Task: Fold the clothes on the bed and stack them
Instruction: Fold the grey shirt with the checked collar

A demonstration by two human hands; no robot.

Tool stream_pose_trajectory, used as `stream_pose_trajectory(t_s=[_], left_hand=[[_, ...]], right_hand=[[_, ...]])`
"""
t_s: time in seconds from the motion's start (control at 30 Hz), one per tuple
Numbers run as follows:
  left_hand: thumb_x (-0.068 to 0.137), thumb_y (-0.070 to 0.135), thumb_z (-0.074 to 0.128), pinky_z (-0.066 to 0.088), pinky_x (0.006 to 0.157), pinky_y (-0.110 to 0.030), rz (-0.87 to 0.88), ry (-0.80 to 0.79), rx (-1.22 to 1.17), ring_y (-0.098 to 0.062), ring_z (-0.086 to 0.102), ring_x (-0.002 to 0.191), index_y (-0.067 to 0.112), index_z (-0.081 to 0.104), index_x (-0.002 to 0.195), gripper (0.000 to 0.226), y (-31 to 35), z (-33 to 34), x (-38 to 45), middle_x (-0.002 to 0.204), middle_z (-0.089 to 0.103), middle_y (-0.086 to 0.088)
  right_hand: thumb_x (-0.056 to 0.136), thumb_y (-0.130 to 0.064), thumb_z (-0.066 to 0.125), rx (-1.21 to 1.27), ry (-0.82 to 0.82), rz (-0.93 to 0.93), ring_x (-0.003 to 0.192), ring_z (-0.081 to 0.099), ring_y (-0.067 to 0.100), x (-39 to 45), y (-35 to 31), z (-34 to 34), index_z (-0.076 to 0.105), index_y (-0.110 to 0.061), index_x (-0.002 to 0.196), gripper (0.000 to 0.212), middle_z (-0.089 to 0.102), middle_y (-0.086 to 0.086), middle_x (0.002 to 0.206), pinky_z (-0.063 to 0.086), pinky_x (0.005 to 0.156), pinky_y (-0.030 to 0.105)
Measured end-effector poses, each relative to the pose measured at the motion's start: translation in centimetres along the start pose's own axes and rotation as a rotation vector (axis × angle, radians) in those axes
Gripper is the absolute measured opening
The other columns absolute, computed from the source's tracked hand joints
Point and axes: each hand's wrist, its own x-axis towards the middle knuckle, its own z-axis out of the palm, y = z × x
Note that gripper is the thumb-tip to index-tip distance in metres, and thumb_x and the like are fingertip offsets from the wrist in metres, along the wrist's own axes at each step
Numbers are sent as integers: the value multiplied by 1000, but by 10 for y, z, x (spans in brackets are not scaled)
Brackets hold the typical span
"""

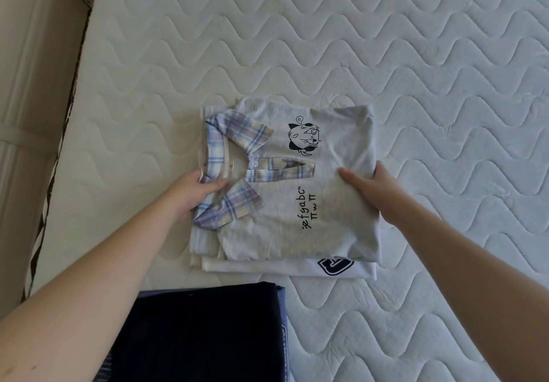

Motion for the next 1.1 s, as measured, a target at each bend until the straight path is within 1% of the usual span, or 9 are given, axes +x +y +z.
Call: stream_pose_trajectory(t_s=[0.1, 0.2, 0.3, 0.47, 0.6, 0.67, 0.8, 0.9, 1.1], left_hand=[[84, 23, 75, 46, 83, -24, 86, -67, -20, -9, 62, 103, 23, 60, 109, 29, 1, 3, -13, 107, 67, 10], [89, 15, 70, 46, 96, -34, 188, -34, 77, -18, 61, 108, 15, 57, 121, 35, 4, 8, -24, 119, 66, -2], [90, 13, 66, 45, 94, -33, 284, 55, 149, -20, 61, 105, 12, 58, 120, 32, 10, 12, -35, 116, 66, -3], [89, 11, 67, 45, 79, -25, 361, 58, 115, -13, 61, 91, 21, 59, 118, 32, 31, 9, -53, 102, 66, 7], [89, 10, 67, 44, 66, -6, 418, 59, 91, 13, 59, 74, 30, 56, 110, 31, 49, 7, -67, 93, 64, 20], [89, 11, 67, 43, 63, -4, 430, 58, 61, 17, 59, 72, 33, 56, 105, 30, 58, 6, -74, 91, 64, 26], [88, 14, 69, 45, 66, -10, 459, 18, 59, 14, 61, 74, 43, 59, 94, 32, 75, 10, -95, 85, 67, 33], [87, 14, 69, 48, 73, -22, 484, -26, 76, 8, 64, 77, 47, 61, 92, 34, 88, 19, -112, 88, 70, 28], [87, 13, 70, 49, 92, -36, 533, -111, 135, -20, 66, 100, 25, 61, 115, 31, 110, 51, -159, 106, 71, 5]], right_hand=[[66, -59, 81, 127, -61, -78, 103, 62, 16, -1, 2, 2, 43, -34, 127, 76, 61, -11, 114, 54, 89, 41], [83, -40, 72, 139, -40, -202, 101, 62, 4, -4, 6, 5, 44, -44, 129, 54, 63, -22, 112, 53, 83, 32], [88, -32, 63, 83, 13, -317, 91, 59, -14, -15, 3, 7, 46, -53, 124, 45, 62, -35, 102, 47, 76, 23], [89, -30, 60, 63, 46, -400, 97, 58, -13, -36, -8, 1, 49, -59, 121, 44, 63, -31, 109, 47, 82, 25], [90, -31, 59, 91, 71, -438, 94, 61, -9, -52, -19, -15, 51, -59, 118, 41, 65, -28, 107, 49, 79, 26], [88, -34, 60, 111, 89, -450, 93, 62, -7, -59, -23, -26, 53, -55, 119, 38, 66, -26, 106, 51, 81, 30], [87, -37, 61, 150, 132, -486, 93, 62, -9, -82, -20, -48, 53, -55, 118, 37, 66, -27, 107, 49, 77, 27], [86, -40, 62, 192, 173, -464, 94, 63, -8, -103, 0, -64, 53, -56, 120, 38, 66, -26, 110, 50, 78, 28], [85, -39, 62, 268, 243, -407, 92, 63, -8, -152, 37, -94, 54, -56, 119, 38, 66, -27, 107, 49, 77, 26]])
